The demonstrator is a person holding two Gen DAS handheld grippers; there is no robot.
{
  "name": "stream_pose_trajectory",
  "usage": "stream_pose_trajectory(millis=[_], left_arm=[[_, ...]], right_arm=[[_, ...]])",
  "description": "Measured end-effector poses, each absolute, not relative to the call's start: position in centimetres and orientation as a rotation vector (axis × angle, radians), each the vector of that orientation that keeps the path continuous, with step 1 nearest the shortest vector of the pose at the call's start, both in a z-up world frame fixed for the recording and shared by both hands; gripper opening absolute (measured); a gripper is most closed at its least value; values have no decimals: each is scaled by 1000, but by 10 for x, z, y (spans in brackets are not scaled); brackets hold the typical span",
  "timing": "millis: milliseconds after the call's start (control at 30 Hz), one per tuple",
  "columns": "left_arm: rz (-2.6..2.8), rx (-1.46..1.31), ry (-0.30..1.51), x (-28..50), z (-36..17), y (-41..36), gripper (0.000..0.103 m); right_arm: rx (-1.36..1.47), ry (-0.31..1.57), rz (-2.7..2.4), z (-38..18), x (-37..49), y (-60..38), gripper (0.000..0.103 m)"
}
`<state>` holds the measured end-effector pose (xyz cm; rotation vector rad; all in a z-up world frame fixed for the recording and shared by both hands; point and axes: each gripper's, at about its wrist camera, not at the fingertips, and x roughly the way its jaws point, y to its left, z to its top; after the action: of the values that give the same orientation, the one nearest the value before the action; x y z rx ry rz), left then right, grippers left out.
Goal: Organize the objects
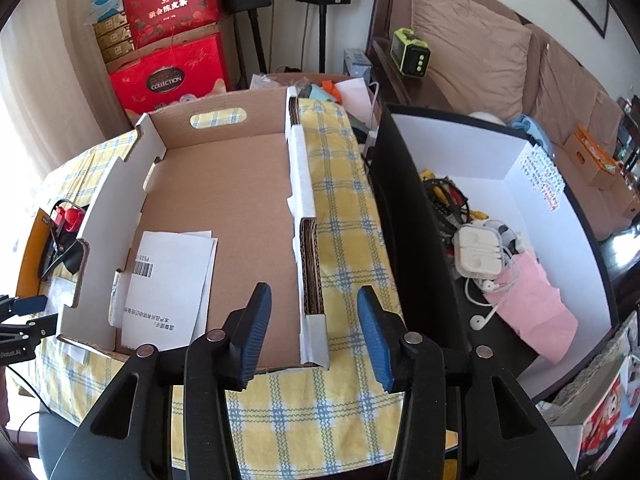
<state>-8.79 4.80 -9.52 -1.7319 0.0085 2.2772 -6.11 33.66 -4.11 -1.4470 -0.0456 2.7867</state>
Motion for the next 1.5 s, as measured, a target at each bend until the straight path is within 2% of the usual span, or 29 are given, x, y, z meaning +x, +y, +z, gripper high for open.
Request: stream_pose_trajectory(millis=[133, 267, 333, 700, 1300, 1367, 1500], left_arm=[[2265, -1722, -47, -83, -93, 37, 59], [2269, -1711, -61, -84, -91, 34, 47], [2264, -1711, -76, -84, -91, 30, 46], [2231, -1704, -183, -82, -92, 16, 46], [2185, -1676, -228, -83, -93, 11, 45], [2176, -1675, -232, -82, -94, 12, 36], [2198, -1676, -232, -79, -94, 11, 28]], right_arm=[[-1386, -44, 2867, -17, -38, 331, 50], [-1431, -37, 2961, -6, -19, 311, 50], [-1462, -25, 2996, -5, -11, 300, 50], [-1792, 33, 3079, -45, 1, 222, 28], [-1888, 87, 2992, -88, -26, 182, 27], [-1887, 90, 2991, -89, -27, 180, 27], [-1873, 55, 2998, -88, -24, 178, 28]])
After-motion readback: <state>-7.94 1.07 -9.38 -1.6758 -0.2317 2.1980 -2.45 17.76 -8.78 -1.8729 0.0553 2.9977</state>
